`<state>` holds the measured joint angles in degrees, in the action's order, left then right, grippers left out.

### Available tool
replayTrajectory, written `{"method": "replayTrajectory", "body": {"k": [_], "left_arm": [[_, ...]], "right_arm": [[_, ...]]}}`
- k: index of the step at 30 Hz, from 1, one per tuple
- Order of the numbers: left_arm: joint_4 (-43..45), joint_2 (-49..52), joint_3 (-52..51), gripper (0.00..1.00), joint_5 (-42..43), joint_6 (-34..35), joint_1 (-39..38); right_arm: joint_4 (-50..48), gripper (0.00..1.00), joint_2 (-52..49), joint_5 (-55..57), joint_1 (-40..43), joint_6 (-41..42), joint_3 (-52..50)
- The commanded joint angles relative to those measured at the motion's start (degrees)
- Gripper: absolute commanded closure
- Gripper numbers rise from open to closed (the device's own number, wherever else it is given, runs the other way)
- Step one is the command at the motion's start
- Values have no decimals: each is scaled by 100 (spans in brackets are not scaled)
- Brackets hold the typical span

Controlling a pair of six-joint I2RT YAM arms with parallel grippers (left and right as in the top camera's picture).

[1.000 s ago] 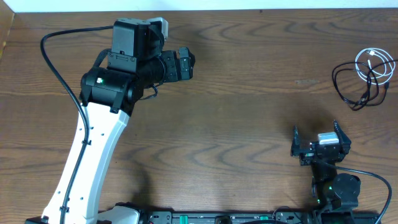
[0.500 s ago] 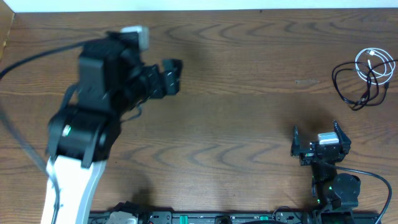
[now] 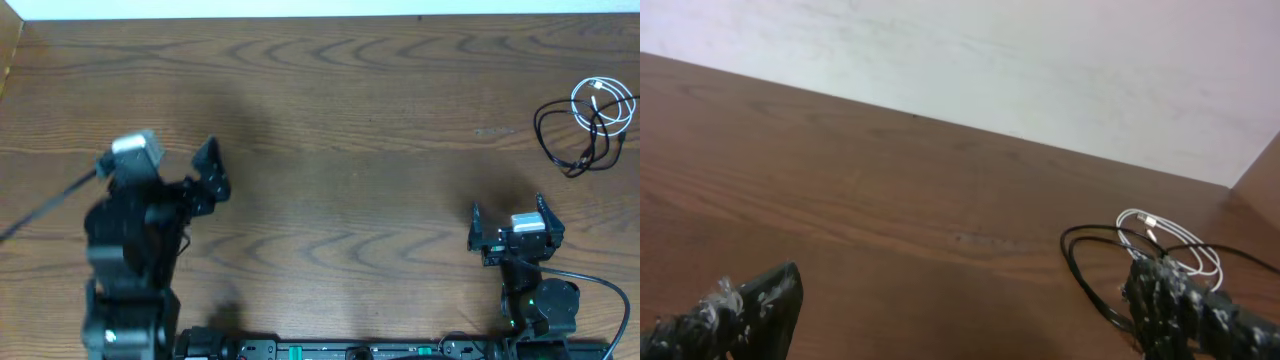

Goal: Untangle cables

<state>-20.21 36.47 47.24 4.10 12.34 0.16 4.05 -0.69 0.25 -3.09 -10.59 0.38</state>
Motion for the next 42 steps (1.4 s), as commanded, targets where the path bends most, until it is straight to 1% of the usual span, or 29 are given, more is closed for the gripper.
{"method": "replayTrajectory", "body": {"k": [1,5,7,10,17,24,27,31,42], "left_arm": [[787,-531,-907,2,-205,-927,118],[2181,-1088,-2059,2,-205,-1532,116],[2599,-1375,-2533,2,-221,-1646,116],[2824,-1843,-3139,2,-334,-1663,116],[2828,-2754,-4186,2,-616,-1663,116],[2730,-3311,-4710,2,-673,-1665,116],[2065,-3600,-4701,2,-675,-1665,116],[1582,-3639,-4701,3,-649,-1663,116],[1615,-3613,-4701,2,-610,-1661,116]], "right_arm": [[28,1,37,24,48,-17,-7],[28,1,35,24,48,-17,-7],[28,1,35,24,48,-17,-7],[28,1,35,24,48,-17,-7],[28,1,35,24,48,-17,-7],[28,1,35,24,48,-17,-7],[28,1,35,24,48,-17,-7],[28,1,35,24,48,-17,-7],[31,1,35,24,48,-15,-7]]}}
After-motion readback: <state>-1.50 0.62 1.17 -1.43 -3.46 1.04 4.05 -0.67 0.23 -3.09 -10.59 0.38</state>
